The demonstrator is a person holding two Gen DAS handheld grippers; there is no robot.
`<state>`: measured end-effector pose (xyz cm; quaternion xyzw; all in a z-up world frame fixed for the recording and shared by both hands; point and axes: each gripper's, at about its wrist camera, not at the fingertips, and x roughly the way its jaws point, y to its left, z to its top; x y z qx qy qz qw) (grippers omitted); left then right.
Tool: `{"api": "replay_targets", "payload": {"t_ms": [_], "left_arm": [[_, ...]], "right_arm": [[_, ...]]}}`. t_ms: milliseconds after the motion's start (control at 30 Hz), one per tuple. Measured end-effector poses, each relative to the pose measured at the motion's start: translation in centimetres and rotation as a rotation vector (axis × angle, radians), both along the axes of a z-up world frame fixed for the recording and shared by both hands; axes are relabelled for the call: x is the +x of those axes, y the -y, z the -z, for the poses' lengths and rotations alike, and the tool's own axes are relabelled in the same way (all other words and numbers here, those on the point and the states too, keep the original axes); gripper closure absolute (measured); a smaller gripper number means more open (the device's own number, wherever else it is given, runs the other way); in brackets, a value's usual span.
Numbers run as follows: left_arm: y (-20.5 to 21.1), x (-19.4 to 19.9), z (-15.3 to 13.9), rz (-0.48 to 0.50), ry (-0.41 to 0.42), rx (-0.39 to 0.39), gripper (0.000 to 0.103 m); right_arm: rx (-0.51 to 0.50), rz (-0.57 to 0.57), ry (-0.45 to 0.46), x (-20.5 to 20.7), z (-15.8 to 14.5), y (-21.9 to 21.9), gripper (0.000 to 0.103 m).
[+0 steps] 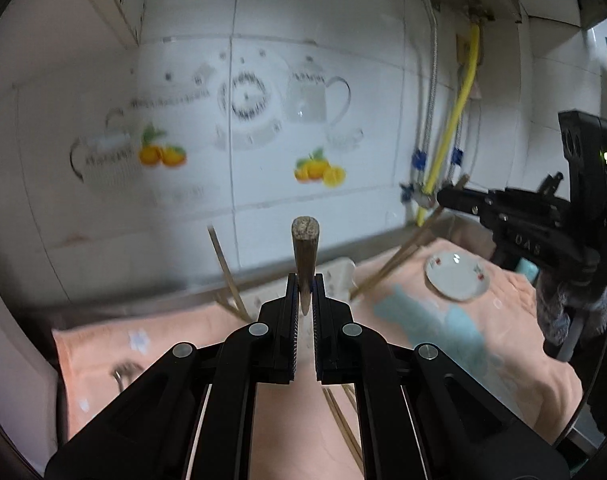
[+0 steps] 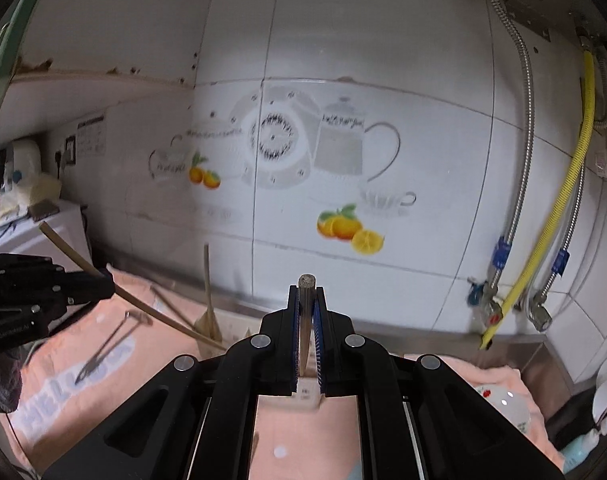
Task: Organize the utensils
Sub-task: 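Lift the chopstick with the left tool and drop it into the cream caddy, then withdraw the open left tool back over the chopstick pile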
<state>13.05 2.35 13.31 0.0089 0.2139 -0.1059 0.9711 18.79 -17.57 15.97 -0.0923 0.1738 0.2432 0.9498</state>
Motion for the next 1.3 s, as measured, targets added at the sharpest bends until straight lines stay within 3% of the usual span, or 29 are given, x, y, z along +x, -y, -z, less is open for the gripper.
{"api": "replay_targets", "payload": {"t_ms": [167,500,833,967,1300], "left_arm": [[-0.5,2.6,-0.3,-0.032,-0.023,0.030,0.098],[-2.0,7.0,3.4,-0.061,-0.143,0.023,0.098],[-2.5,7.7,5.6,-0.070,-0.170,-0.007,0.094],[-2.4,7.4,5.6,-0.080,-0.159,-0.005,0.068],[-2.2,4.6,4.9,-0.094,-0.105,0.000,0.037]], "right_arm": [[0.010,0.011,-0.005,2.0,0.1,-1.0,0.096],[0.005,0.026,-0.125,5.6,3.5,-1.7,0.096],[-0.006,0.030,-0.174,6.7,5.7,-1.5,0.093],[-0.003,0.037,-0.172,6.5,5.9,-1.3,0.078],[0.016,0.050,-0.145,4.0,5.9,0.0,0.049]]}}
